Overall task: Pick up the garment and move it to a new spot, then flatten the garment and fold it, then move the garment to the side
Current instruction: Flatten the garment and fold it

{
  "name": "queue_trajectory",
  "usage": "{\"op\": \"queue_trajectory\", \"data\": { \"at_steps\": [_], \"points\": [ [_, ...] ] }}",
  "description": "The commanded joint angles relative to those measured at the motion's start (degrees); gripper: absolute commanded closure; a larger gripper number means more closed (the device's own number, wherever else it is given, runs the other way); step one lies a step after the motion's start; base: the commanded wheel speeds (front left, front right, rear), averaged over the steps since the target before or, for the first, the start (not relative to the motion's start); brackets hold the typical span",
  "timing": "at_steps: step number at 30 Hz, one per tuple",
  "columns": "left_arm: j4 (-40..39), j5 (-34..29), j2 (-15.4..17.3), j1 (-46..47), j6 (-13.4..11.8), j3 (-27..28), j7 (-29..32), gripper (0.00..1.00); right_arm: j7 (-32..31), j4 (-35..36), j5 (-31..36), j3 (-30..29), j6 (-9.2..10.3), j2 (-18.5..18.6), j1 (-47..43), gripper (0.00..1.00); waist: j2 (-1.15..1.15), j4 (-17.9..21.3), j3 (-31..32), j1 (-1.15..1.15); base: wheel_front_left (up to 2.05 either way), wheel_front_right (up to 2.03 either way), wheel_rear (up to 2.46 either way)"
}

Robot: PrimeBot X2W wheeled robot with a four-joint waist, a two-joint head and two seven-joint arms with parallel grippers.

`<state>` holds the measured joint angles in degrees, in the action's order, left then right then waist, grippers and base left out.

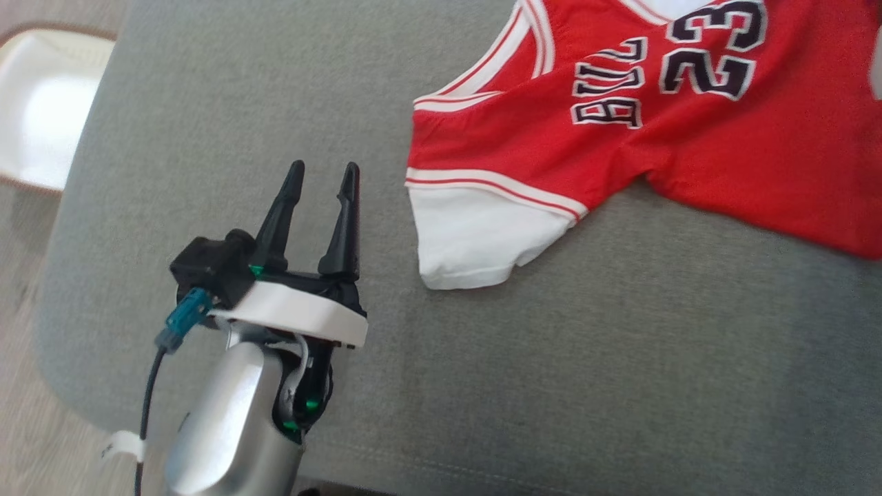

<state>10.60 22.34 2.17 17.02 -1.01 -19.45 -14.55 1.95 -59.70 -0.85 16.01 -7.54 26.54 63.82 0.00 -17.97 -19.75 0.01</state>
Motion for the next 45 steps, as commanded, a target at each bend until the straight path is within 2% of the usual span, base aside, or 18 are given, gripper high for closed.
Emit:
{"op": "queue_trajectory", "data": {
  "at_steps": [1,6,11,18,23,28,36,45],
  "points": [
    [-1.8,-0.4,0.7,1.2,-0.2,2.4,-0.4,0.0,1.9,1.3,-0.1,0.0,0.05,-1.1,-0.4,0.0,0.0,1.4,1.3,-0.01,0.0,0.0,0.0],
    [-1.8,-0.8,0.7,-0.1,0.1,4.5,-0.4,0.0,8.9,1.2,-2.8,-1.5,0.05,-4.3,-4.3,0.0,0.0,4.5,4.6,-0.01,0.0,0.0,0.0],
    [-1.7,-1.3,0.7,-2.4,0.2,6.3,-0.4,0.0,12.2,5.2,-6.5,-3.6,0.05,-7.6,-11.5,0.0,0.0,7.5,8.1,-0.01,0.0,0.0,0.0],
    [-1.7,-2.0,0.7,-5.7,0.4,8.3,-0.4,0.0,13.0,18.6,-8.8,-10.2,0.05,-12.2,-26.4,0.0,0.0,10.6,11.3,-0.01,0.0,0.0,0.0],
    [-1.8,-1.6,0.7,-8.0,0.5,9.6,-0.4,0.0,13.0,29.7,-6.2,-15.2,0.05,-18.2,-39.1,0.0,0.0,12.9,12.5,-0.01,0.0,0.0,0.0],
    [-0.7,-2.1,0.7,-9.5,1.3,9.8,-0.4,0.0,13.0,36.7,-4.3,-17.2,0.05,-22.6,-47.9,0.0,0.0,15.0,13.1,-0.01,0.0,0.0,0.0],
    [0.3,-2.5,0.7,-9.4,2.2,9.3,-0.4,0.0,13.0,40.3,-4.2,-17.4,0.05,-23.6,-51.2,0.0,0.0,16.3,13.2,-0.01,0.0,0.0,0.0],
    [7.4,-2.2,0.7,-9.5,4.7,3.3,-0.4,0.0,12.4,41.0,-5.3,-18.6,0.05,-23.6,-52.2,0.0,0.0,16.1,13.5,-0.01,0.0,0.0,0.0]
  ]
}}
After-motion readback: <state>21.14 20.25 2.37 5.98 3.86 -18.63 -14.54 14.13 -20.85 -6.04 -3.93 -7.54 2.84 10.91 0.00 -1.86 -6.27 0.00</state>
